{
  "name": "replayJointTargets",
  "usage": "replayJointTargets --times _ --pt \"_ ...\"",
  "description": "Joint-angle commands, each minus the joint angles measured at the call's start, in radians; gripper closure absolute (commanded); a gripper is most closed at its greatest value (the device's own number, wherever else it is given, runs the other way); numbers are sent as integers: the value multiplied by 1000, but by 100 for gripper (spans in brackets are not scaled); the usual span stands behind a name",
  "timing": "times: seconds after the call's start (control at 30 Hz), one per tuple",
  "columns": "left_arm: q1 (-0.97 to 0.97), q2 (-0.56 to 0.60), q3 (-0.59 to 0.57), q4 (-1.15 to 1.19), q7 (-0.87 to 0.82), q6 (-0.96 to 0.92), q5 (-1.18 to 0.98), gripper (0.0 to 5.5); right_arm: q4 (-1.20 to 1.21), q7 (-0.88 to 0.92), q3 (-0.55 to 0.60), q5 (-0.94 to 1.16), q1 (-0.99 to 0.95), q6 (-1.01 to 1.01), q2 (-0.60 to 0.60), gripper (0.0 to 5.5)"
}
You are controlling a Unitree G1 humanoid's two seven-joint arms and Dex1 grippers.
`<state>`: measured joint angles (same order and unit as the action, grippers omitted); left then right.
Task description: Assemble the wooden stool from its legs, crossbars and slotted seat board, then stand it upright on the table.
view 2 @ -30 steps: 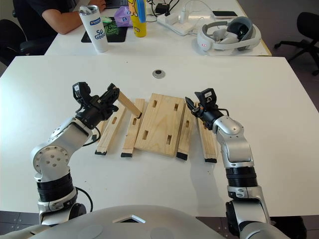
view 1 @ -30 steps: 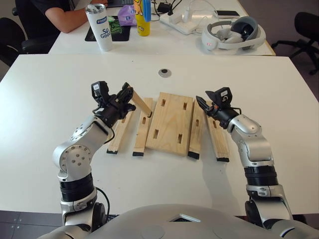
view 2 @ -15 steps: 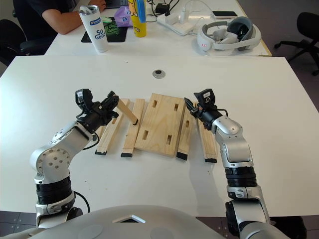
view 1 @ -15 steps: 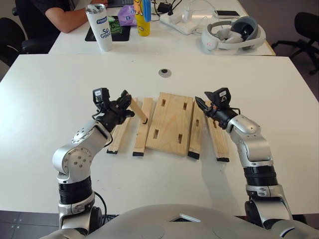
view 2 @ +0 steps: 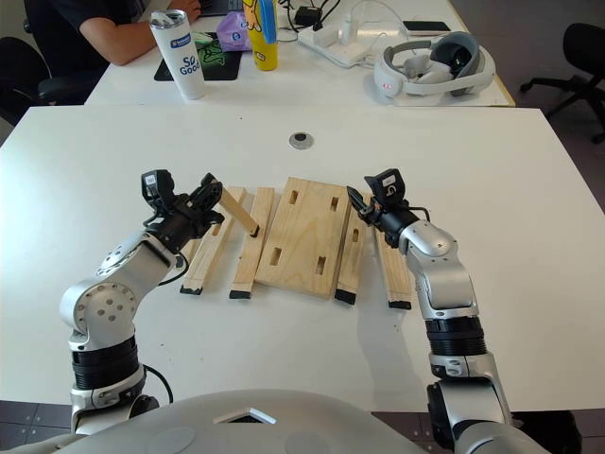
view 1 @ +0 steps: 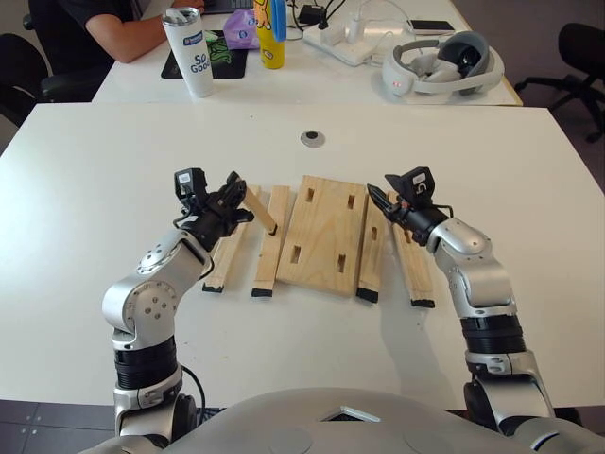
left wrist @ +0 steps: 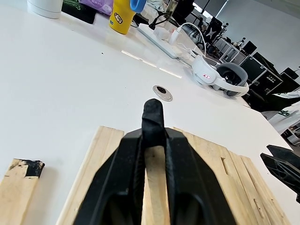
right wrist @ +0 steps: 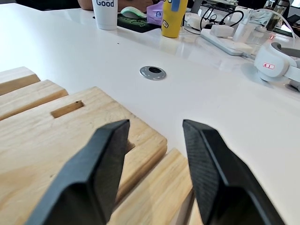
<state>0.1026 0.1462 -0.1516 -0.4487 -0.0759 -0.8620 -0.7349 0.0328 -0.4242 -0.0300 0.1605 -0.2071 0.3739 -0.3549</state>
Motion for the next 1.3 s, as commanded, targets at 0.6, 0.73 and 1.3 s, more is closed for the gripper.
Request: replayJointTargets --times 0.6,0.73,1.3 --pt "-260 -80 348 -88 -157 52 430 506 71 -65 -125 -91 -62 44 -27 340" --pt "-273 -104 380 -108 -172 56 475 506 102 -59 -147 -102 -50 66 -21 340" --pt "-157 -61 402 2 -20 30 574 506 148 -34 -170 -117 -20 103 13 340"
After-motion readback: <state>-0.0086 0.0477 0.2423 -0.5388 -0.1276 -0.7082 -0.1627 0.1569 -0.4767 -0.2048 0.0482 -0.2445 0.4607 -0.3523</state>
